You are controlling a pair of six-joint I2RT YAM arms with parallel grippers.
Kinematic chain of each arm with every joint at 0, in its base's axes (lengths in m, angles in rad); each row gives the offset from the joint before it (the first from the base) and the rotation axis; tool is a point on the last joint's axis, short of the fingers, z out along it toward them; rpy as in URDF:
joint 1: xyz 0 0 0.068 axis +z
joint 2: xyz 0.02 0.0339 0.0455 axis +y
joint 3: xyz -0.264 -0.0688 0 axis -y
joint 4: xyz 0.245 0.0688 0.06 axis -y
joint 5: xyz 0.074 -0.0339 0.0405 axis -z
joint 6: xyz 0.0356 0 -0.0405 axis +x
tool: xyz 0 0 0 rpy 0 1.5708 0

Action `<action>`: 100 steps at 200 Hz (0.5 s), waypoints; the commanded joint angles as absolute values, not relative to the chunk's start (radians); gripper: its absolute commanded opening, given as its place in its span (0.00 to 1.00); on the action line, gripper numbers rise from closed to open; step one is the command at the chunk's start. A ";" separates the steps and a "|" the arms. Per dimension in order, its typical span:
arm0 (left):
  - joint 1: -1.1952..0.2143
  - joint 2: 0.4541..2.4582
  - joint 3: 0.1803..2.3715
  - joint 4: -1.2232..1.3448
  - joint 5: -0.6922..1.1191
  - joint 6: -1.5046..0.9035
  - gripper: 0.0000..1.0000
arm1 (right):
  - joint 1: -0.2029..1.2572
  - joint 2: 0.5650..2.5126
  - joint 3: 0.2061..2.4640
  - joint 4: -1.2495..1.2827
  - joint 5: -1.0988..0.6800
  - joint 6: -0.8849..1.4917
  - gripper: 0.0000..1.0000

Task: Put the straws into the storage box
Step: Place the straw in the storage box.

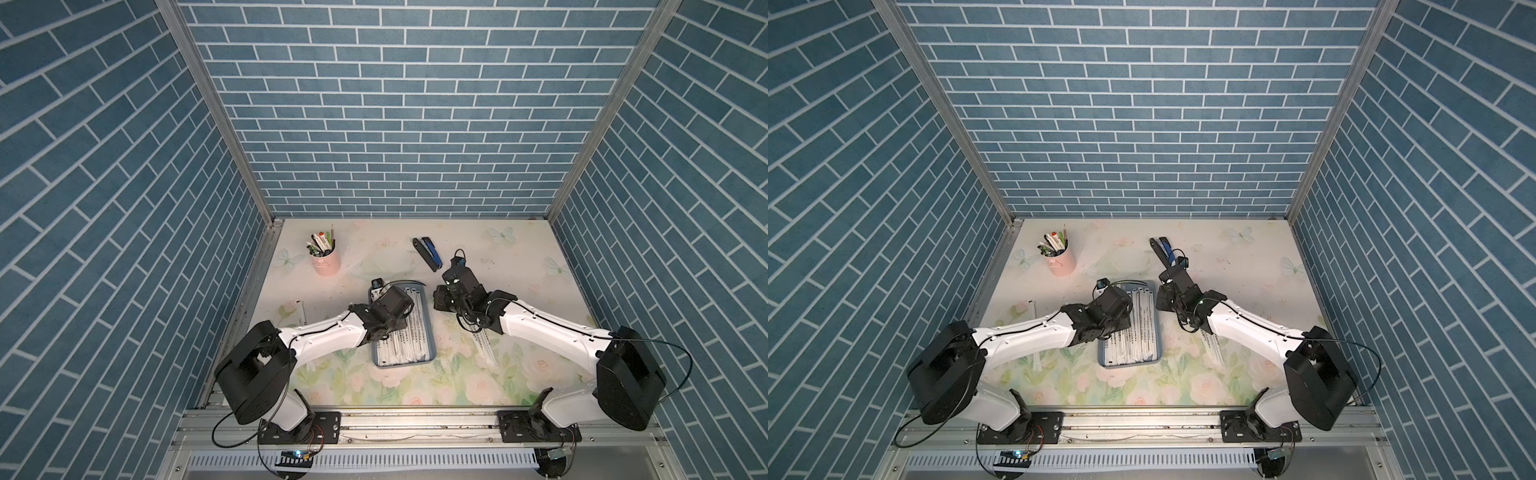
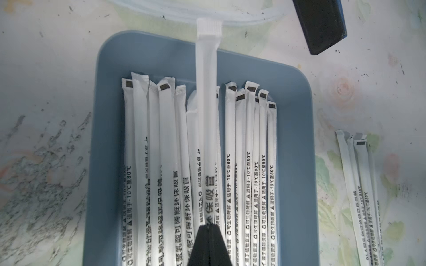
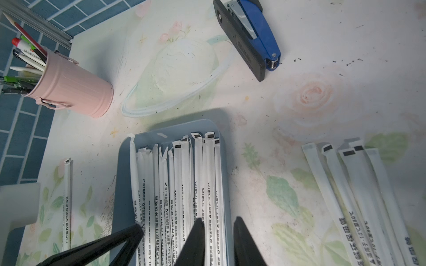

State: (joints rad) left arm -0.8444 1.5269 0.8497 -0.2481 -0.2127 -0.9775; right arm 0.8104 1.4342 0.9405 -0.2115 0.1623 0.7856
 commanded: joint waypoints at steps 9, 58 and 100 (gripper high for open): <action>-0.853 1.577 0.839 -0.232 -0.219 -0.976 0.00 | 0.810 1.419 0.924 -0.236 0.176 0.795 0.24; -0.859 1.633 0.850 -0.252 -0.219 -0.956 0.00 | 0.809 1.420 0.922 -0.239 0.178 0.793 0.24; -0.859 1.643 0.849 -0.241 -0.207 -0.953 0.00 | 0.810 1.425 0.926 -0.239 0.174 0.792 0.24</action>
